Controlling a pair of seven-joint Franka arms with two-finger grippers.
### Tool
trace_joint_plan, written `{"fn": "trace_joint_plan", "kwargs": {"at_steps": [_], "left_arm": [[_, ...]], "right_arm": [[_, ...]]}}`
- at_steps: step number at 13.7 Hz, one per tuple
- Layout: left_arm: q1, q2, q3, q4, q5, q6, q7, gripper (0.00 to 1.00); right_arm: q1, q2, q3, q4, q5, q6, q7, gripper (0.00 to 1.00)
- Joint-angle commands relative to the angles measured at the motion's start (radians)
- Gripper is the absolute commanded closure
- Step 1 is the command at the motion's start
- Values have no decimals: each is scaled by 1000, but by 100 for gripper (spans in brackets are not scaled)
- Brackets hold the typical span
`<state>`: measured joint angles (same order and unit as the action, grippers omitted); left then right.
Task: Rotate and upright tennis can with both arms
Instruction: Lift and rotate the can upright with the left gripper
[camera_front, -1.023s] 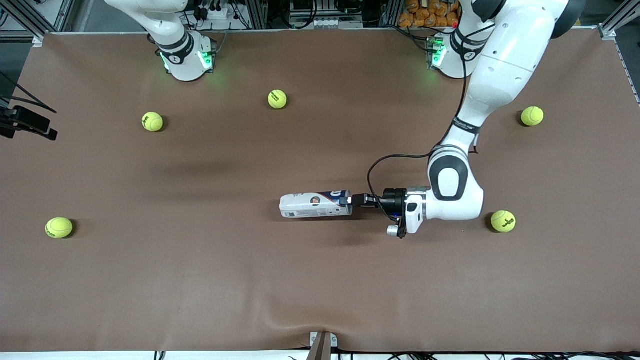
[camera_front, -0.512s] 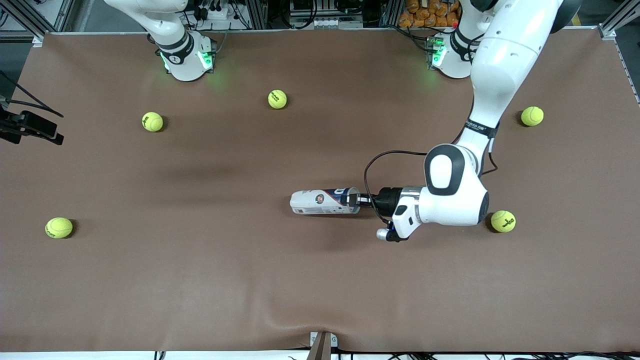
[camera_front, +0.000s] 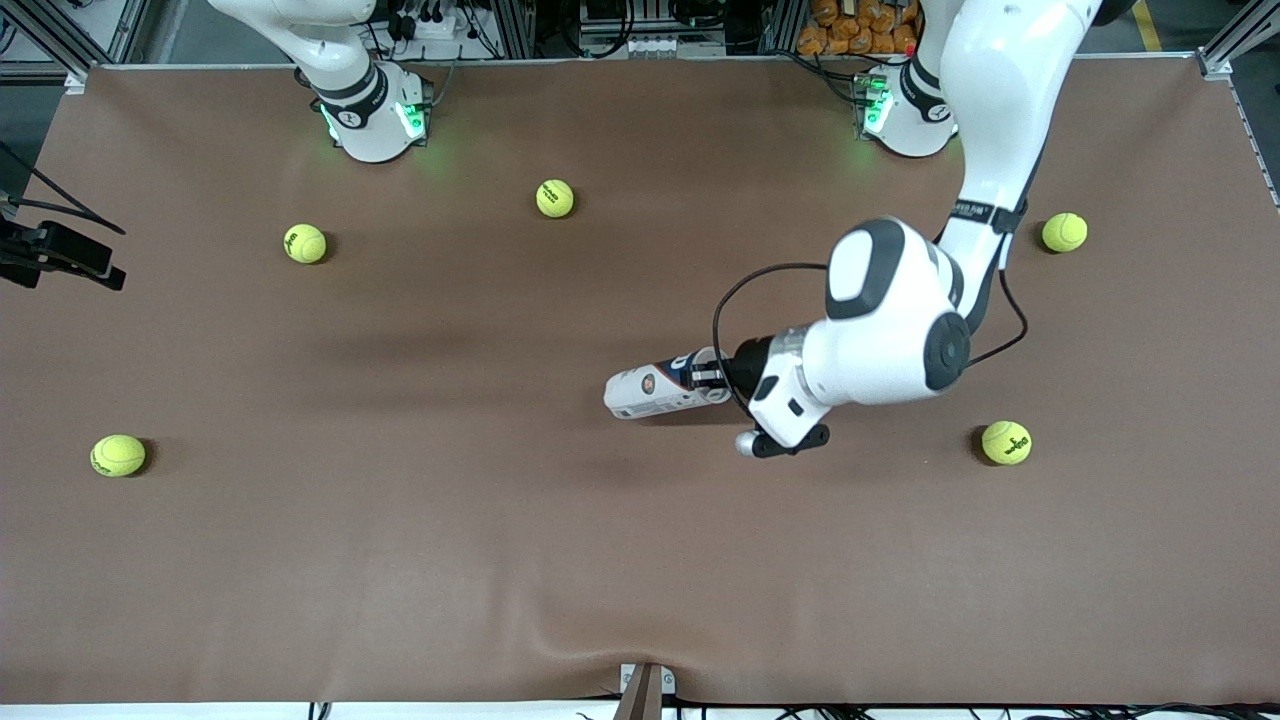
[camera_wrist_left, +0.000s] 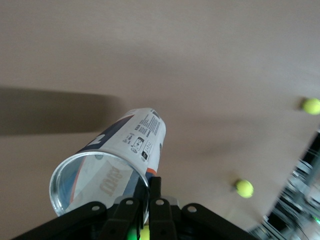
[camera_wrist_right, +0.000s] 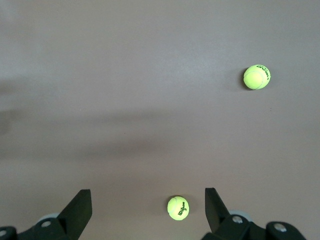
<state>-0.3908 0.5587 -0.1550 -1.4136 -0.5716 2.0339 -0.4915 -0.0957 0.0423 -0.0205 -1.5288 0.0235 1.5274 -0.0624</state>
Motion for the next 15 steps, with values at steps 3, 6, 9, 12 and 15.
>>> {"fn": "trace_joint_plan", "kwargs": {"at_steps": [3,6,9,12,15], "left_arm": [[-115,-63,6,-13,269,-43,-341,100],[-195,-49,14,33,419,-118,-468,100],[-273,-30,20,38,508,-126,-597,100],[-303,6,18,50,562,-126,-677,100],[-329,24,20,53,570,-124,-690,100]], "right_arm": [[2,13,-1,26,15,-4,7,0],[2,13,-1,26,13,6,7,0],[1,13,-1,26,15,7,9,0],[2,13,-1,26,15,7,9,0],[2,13,-1,27,15,7,9,0]]}}
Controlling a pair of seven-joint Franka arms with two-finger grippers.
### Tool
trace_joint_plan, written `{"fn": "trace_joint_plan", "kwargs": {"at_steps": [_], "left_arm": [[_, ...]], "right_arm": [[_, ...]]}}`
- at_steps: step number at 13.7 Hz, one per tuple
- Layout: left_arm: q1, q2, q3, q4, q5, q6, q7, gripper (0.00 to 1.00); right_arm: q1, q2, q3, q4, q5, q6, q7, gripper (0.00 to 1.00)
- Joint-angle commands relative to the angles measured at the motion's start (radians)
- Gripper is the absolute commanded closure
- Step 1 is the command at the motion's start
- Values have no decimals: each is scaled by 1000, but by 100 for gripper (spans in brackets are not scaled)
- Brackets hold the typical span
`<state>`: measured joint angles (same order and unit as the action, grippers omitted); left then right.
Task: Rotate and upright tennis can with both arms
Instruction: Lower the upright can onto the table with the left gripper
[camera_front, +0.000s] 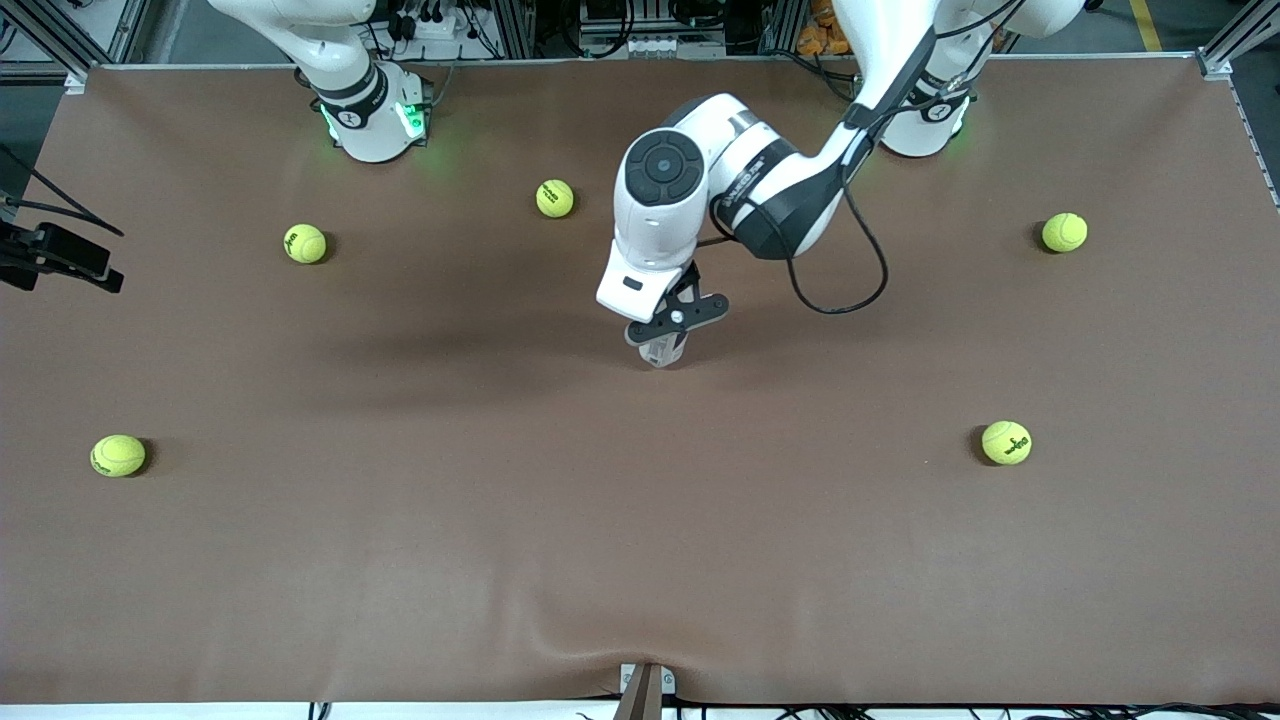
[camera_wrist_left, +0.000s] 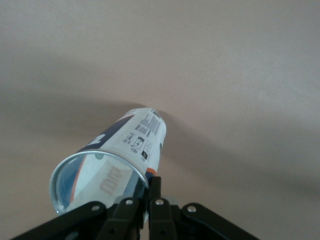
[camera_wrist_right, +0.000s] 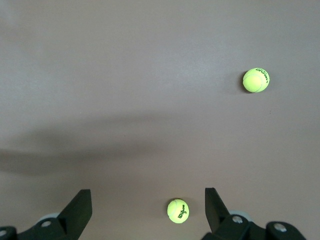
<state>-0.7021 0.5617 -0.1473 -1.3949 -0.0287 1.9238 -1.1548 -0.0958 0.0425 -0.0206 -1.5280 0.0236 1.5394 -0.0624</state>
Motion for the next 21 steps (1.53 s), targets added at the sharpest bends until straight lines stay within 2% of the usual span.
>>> {"fn": "trace_joint_plan", "kwargs": {"at_steps": [1,5,6,7,8,9,10,11,15,16,21], "left_arm": [[-17,23,11,33,27,-12,-29,100],[-19,44,9,34,27,1,-51,100],[-17,46,11,34,27,1,-49,95],[-17,52,9,34,27,9,-52,82],[-19,56,9,34,27,26,-54,77],[-19,58,9,34,27,30,-56,67],[-19,58,9,34,27,32,-56,50],[-19,58,9,34,26,35,-57,41],[-17,43,8,36,24,44,-57,16],[-17,25,8,36,23,44,-59,0],[15,-25,3,39,18,27,-49,0]], "right_arm": [[2,13,-1,26,15,-5,9,0],[4,19,-1,29,15,-5,9,0],[4,19,-1,29,15,-7,9,0],[5,19,-1,29,15,-7,13,0],[7,19,-1,31,15,-8,15,0],[7,19,-1,31,15,-8,16,0],[7,19,-1,31,15,-8,18,0],[10,19,-1,31,15,-10,18,0],[10,19,-1,31,15,-13,13,0],[10,19,-1,31,15,-16,12,0],[13,19,-1,31,10,-19,13,0]]}}
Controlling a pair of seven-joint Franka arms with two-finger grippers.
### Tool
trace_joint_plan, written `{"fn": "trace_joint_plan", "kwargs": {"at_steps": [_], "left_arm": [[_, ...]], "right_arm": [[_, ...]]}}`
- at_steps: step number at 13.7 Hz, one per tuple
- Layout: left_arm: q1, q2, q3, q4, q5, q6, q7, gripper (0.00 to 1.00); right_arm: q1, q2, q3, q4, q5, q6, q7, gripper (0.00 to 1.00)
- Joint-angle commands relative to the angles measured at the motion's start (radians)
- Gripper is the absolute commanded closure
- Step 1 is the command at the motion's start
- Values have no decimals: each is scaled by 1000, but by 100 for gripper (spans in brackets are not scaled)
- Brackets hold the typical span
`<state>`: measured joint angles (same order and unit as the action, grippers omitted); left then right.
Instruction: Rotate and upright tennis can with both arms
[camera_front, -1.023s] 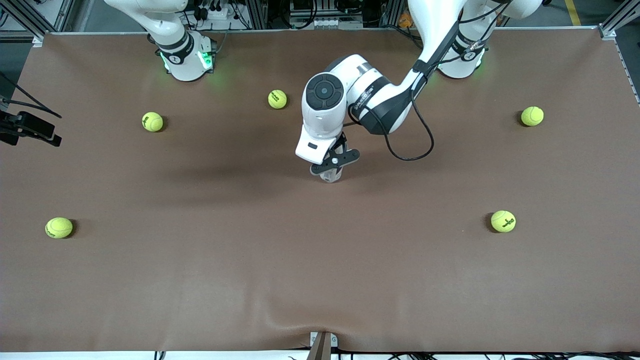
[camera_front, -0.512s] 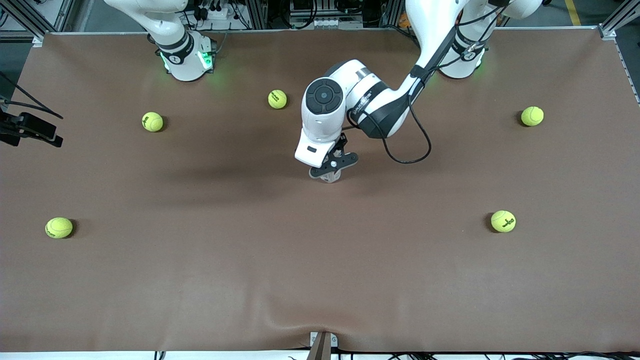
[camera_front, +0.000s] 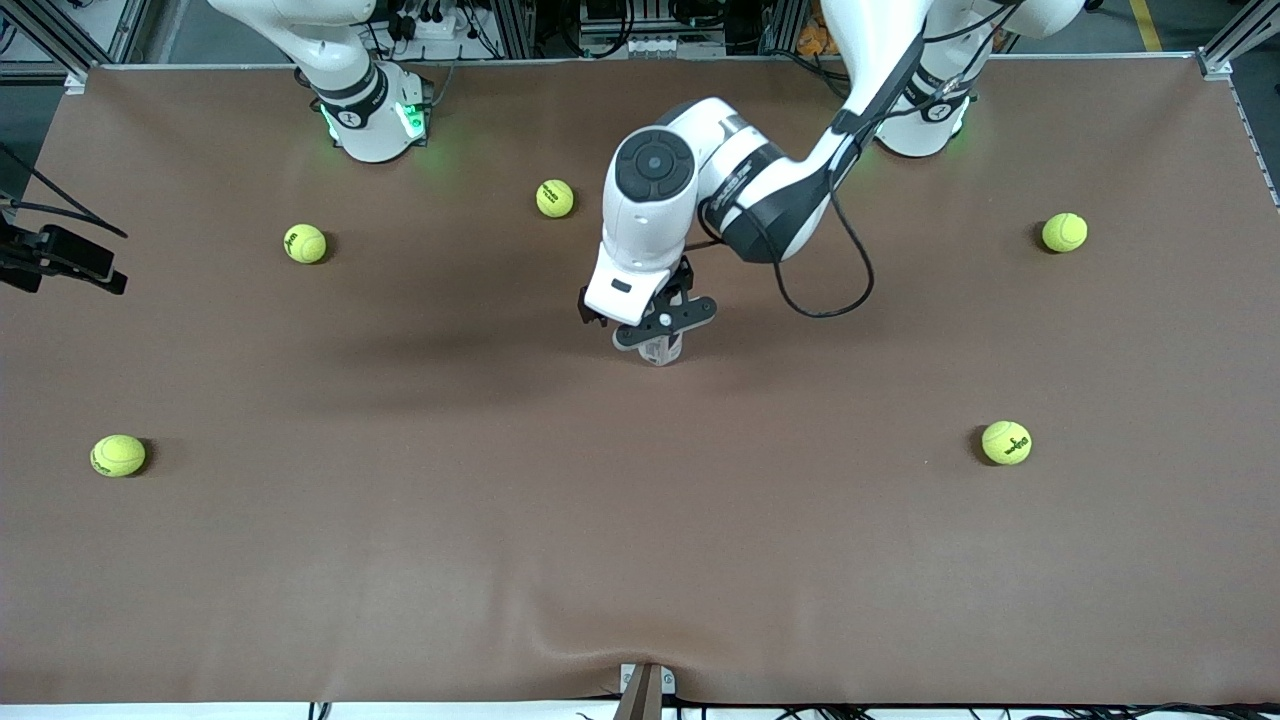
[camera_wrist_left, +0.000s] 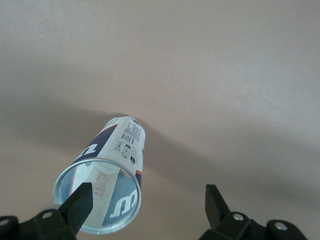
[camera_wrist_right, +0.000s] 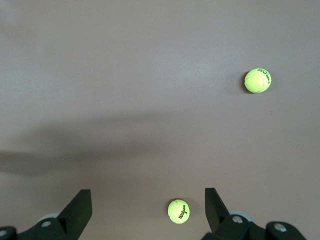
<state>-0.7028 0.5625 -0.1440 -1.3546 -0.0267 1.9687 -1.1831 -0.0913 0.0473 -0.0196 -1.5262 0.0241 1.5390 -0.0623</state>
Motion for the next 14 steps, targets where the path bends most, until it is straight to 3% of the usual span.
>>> {"fn": "trace_joint_plan", "kwargs": {"at_steps": [1,10,12,14], "left_arm": [[32,-44,3,-1,21,-21,-13,0],[221,-111,4,-3,25,-70,166,0],[282,-128,0,-3,24,-70,198,0],[385,-145,-64,-5,16,-70,215,0]], "right_arm": [[8,10,0,28,5,-19,13,0],[39,-40,6,21,4,-105,42,0],[105,-56,12,18,4,-122,42,0],[154,-69,10,-11,0,-105,42,0]]}}
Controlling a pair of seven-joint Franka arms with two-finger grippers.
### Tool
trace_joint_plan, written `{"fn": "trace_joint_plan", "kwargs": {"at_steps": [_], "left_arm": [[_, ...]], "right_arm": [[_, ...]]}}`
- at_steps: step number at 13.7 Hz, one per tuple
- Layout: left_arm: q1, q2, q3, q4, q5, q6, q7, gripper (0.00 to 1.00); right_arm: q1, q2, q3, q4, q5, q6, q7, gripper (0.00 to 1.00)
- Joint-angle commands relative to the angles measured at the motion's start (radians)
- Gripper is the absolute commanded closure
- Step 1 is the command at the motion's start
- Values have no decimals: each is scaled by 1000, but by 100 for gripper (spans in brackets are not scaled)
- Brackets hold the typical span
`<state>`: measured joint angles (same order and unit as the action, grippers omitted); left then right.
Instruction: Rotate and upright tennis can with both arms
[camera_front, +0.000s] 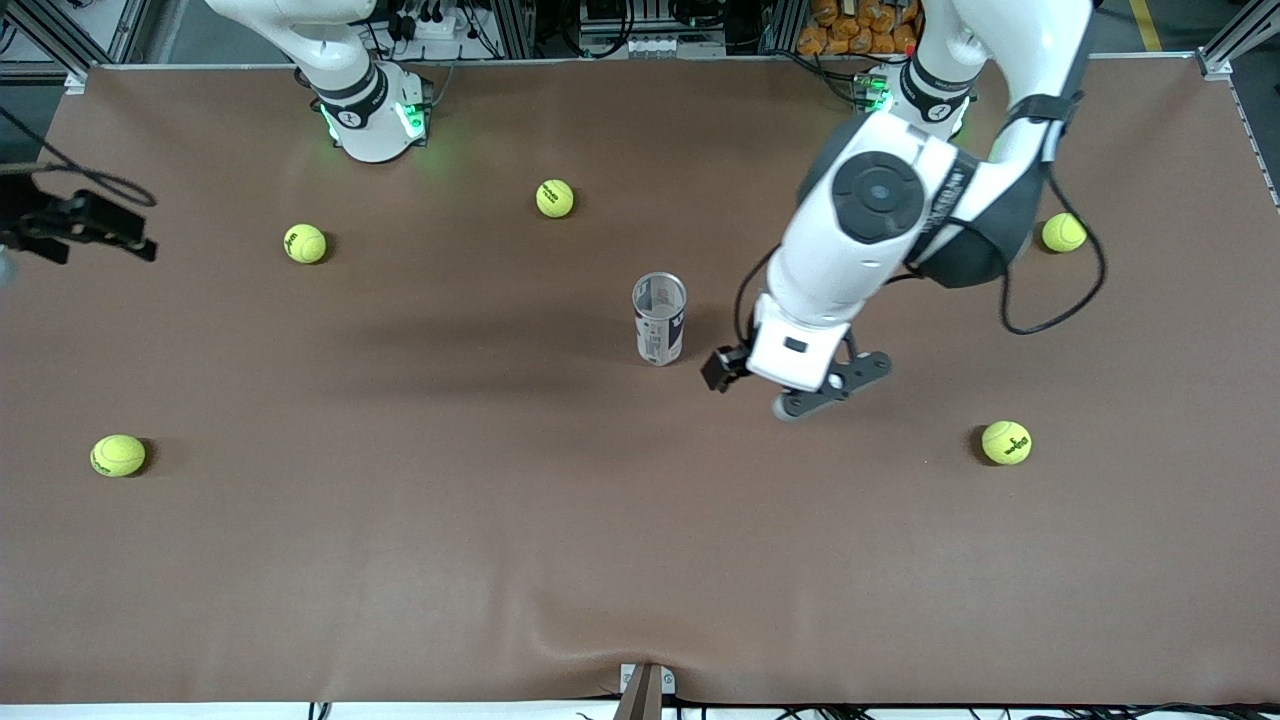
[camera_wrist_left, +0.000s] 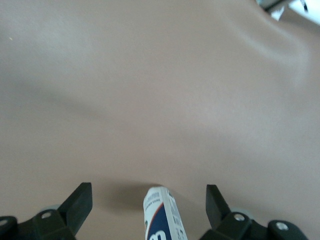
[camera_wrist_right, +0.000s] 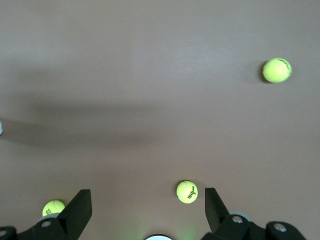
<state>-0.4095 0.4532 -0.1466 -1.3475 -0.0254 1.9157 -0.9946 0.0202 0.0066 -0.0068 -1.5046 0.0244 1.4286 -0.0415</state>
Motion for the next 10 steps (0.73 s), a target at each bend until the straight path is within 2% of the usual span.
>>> {"fn": "trace_joint_plan", "kwargs": {"at_steps": [1,3,4,5,7,10], "left_arm": [[172,-45,-117,-13,16,-21,31,0],[359,-59,-270,-12,25,-75,53,0],[412,-74,-309,-12,28,-98,103,0],[416,-106,-295,-13,27,-137,163,0],[407,-164,-214,-16,27,-219,259,0],[406,-246,-137,-25,25,-308,413,0]], "right_arm": [[34,-30,-5,-37,2,18,22,0],[7,-34,-12,-37,2,10,22,0],[6,-43,-13,-39,2,9,22,0],[6,-46,-13,-43,2,9,22,0],[-9,-46,-13,-46,0,10,22,0],[-43,-46,-13,-51,2,13,22,0]]}}
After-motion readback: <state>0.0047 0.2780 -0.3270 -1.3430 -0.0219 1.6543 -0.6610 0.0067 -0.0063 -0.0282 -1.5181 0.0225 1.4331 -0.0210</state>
